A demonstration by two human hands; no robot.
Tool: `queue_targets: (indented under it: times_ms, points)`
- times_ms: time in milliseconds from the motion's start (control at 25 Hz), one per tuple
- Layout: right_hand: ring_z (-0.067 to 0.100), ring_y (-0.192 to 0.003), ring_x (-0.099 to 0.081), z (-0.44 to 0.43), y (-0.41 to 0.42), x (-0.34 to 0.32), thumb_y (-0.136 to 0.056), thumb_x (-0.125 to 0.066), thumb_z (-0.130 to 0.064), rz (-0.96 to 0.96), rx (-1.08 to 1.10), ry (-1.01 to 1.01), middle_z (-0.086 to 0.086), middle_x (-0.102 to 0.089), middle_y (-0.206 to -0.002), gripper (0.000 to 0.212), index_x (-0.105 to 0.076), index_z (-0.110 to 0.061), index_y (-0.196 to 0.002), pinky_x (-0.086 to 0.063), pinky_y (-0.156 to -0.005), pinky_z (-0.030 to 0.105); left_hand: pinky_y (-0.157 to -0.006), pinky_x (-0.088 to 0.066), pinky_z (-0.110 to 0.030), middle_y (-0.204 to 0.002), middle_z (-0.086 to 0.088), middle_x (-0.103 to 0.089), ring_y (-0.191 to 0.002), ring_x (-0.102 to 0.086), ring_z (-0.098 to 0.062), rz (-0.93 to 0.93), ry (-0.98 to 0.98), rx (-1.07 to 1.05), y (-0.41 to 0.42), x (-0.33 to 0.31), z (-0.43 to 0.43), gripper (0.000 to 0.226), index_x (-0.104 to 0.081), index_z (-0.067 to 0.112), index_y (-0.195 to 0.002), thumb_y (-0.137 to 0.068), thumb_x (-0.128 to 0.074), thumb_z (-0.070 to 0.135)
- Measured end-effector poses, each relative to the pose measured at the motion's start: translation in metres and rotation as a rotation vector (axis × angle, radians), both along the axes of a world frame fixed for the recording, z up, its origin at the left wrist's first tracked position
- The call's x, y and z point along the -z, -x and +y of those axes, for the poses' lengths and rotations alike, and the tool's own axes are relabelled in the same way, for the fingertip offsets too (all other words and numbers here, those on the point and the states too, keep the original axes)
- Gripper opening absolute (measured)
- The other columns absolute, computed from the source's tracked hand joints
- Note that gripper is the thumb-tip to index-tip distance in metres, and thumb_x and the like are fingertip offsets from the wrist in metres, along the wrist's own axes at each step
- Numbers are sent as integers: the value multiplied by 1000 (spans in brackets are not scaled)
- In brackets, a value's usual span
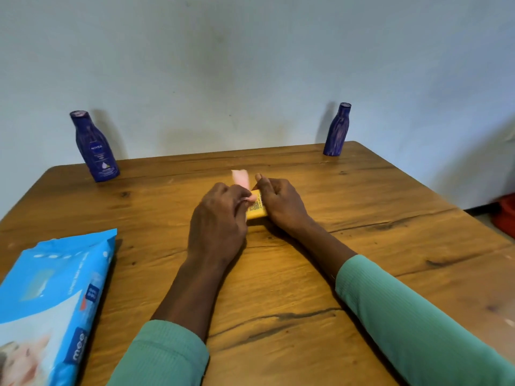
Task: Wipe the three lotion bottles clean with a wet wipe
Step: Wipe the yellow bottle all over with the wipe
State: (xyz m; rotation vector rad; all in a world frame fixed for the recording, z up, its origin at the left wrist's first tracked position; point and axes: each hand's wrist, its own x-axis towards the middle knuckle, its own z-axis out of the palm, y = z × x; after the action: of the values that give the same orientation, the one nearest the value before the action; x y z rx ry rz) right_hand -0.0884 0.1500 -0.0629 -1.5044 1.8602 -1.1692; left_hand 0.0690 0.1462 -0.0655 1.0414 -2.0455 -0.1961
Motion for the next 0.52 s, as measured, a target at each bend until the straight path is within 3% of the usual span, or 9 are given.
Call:
queue_targets:
  times_ms: [160,280,360,520]
  points:
    - [16,-79,-75,-2,6,-9,-109,-40,-55,8,-8,14,1,-77,-85,51,-73,-18,-98,-61,-79,46,-77,-47,-30,-117,-10,-66,-102,-65,-25,26,-39,-241,2,-15,-16,30,-67,18,-131,-103,-60,28]
    - [17,-62,-65,-2,3,-2,-108,-41,-56,18,45,58,1,-69,-69,54,-71,-18,-85,-54,-64,46,-80,-49,-31,-113,-8,-63,-99,-63,-23,-83,-19,-92,15,-13,-3,26,-70,20,-126,-103,-59,24]
    - [24,-61,-62,-2,-4,-2,-107,-40,-58,41,55,78,4,-68,-67,57,-72,-16,-83,-52,-64,49,-77,-45,-28,-107,-6,-64,-93,-63,-21,-110,-9,7,14,-9,8,22,-72,19,-119,-101,-62,25]
    - [20,-81,-71,0,-3,-3,-108,-39,-57,65,76,29,6,-77,-92,54,-74,-16,-110,-60,-78,45,-82,-55,-39,-108,-7,-66,-91,-61,-19,-53,-62,-201,0,-7,0,26,-72,21,-124,-101,-62,29]
